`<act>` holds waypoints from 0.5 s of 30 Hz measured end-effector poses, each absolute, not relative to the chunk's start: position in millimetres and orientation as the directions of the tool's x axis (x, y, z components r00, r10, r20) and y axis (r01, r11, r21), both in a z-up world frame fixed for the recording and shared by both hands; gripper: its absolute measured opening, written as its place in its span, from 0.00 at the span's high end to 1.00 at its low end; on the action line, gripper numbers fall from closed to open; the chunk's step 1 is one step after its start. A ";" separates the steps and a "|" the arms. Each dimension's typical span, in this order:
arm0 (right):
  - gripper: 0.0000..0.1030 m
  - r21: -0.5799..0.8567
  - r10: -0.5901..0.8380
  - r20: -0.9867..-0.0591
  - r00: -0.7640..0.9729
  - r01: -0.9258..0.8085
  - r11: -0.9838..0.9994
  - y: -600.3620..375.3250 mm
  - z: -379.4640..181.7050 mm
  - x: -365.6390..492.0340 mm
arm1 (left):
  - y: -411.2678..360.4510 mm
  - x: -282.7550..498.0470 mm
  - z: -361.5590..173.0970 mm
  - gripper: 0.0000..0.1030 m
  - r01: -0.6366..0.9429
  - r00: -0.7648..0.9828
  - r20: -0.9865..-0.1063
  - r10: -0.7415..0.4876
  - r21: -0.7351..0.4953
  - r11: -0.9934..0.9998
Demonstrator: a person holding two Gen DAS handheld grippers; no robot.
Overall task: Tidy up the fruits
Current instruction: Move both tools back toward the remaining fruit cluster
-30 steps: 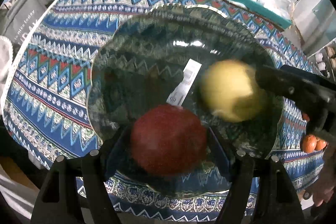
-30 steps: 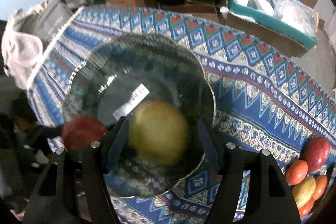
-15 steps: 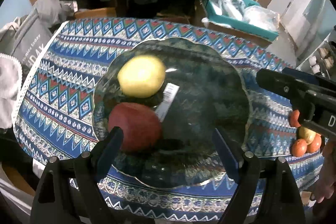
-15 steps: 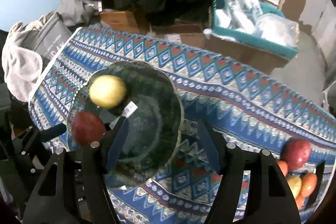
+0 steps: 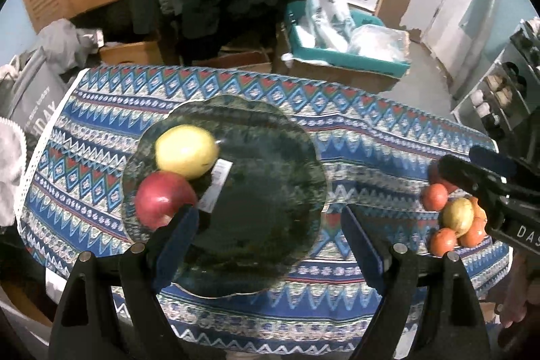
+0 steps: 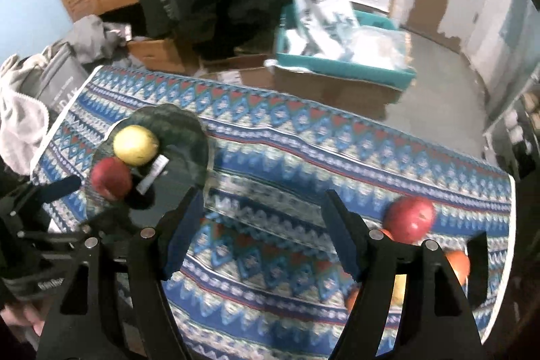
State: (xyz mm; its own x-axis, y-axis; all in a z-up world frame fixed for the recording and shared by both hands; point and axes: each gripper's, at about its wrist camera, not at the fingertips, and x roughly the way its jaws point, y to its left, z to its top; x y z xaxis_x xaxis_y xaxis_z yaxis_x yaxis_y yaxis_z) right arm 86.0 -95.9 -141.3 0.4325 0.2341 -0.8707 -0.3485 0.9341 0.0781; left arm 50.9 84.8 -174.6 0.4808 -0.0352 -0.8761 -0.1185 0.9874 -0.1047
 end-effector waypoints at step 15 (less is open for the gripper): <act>0.29 0.064 0.156 -0.860 0.485 -0.201 0.978 -198.7 -133.4 63.7 | 12.2 51.6 -155.7 0.15 0.021 0.499 -0.861 -0.100 -0.103 0.994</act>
